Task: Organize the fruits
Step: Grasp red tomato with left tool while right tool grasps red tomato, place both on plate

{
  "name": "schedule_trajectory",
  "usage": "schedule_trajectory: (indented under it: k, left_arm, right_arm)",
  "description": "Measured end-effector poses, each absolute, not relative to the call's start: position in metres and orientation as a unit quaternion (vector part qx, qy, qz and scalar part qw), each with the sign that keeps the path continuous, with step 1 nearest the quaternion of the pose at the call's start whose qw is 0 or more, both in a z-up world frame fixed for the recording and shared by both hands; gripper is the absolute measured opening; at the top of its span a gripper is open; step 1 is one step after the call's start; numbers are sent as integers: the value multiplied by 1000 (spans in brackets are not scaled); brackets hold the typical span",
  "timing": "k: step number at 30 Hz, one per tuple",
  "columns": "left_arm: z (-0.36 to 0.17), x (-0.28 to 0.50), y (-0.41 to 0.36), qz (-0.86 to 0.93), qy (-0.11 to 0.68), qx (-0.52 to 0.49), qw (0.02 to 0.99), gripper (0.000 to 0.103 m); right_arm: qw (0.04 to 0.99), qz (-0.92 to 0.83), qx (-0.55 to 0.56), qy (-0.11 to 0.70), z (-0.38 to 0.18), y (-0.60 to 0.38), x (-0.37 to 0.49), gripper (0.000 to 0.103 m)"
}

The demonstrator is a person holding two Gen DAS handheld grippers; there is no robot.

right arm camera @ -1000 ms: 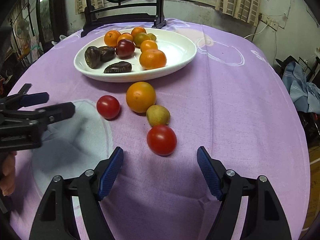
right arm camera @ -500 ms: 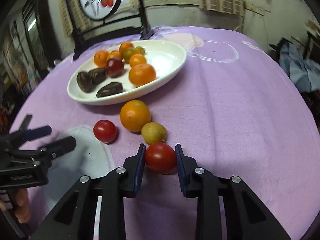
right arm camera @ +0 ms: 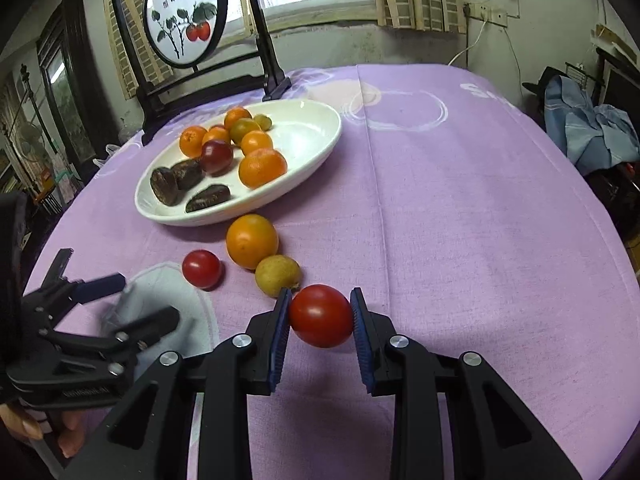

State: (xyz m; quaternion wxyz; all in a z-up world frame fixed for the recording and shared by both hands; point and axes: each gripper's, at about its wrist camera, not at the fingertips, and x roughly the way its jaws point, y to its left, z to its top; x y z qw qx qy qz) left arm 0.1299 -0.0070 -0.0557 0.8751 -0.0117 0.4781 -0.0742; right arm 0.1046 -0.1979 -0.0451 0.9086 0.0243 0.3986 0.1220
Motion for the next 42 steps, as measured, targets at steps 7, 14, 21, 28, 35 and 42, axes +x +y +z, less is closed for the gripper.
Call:
schedule_trajectory:
  k: [7, 14, 21, 28, 35, 42]
  left_arm:
    - [-62, 146, -36, -67, 487, 23, 870, 75]
    - [-55, 158, -54, -82, 474, 53, 875, 29]
    - [-44, 139, -25, -86, 478, 17, 874, 29]
    - [-27, 123, 7, -74, 464, 7, 882, 29]
    - [-6, 130, 22, -65, 447, 3, 892, 29]
    - [11, 169, 23, -61, 434, -18, 898, 29]
  right_arm:
    - [913, 137, 34, 384, -35, -202, 98, 30]
    - [909, 142, 31, 391, -38, -201, 100, 31]
    - [904, 150, 17, 399, -43, -193, 101, 30]
    - [899, 164, 19, 405, -47, -188, 100, 30]
    - [897, 199, 16, 394, -30, -174, 96, 30]
    - [900, 229, -21, 369, 2, -144, 120, 30]
